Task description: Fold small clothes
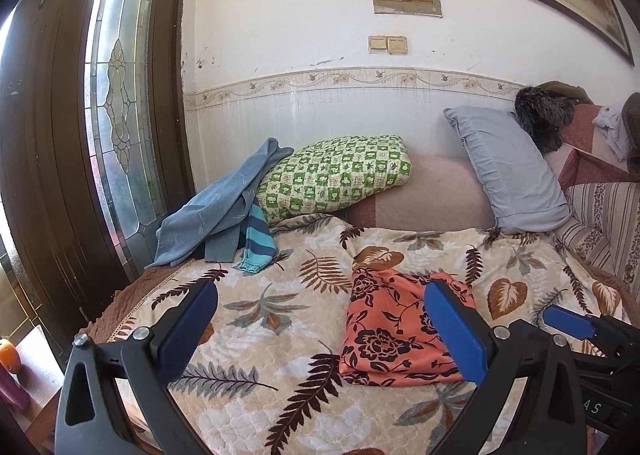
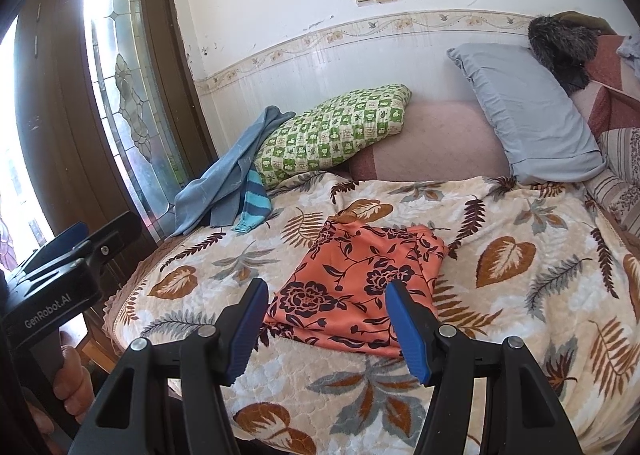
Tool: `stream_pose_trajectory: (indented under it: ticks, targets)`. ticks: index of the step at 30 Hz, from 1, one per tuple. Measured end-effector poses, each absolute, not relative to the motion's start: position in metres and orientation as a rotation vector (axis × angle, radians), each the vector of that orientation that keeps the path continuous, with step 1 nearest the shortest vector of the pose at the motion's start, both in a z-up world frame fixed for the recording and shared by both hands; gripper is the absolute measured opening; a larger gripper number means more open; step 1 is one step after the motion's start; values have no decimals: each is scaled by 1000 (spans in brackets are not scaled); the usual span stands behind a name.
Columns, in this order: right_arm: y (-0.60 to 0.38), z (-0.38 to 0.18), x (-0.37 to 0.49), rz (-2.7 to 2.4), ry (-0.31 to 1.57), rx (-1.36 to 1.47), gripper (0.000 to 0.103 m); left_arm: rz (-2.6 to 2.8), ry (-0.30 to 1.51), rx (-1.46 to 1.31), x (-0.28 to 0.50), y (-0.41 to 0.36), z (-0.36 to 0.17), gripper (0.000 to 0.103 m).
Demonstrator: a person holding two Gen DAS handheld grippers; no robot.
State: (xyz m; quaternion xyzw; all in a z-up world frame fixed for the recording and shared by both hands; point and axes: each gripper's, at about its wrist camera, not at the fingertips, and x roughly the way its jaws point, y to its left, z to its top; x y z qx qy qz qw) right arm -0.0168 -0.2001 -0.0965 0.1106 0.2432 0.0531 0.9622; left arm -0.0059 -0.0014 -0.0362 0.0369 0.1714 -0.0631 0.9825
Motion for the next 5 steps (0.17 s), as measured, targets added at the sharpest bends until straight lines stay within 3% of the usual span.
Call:
stream_pose_trajectory:
  ticks: [5]
  targets:
    - [-205,-97,-16,113,493,253,64,-142,345,86,-4,-3,-40,103]
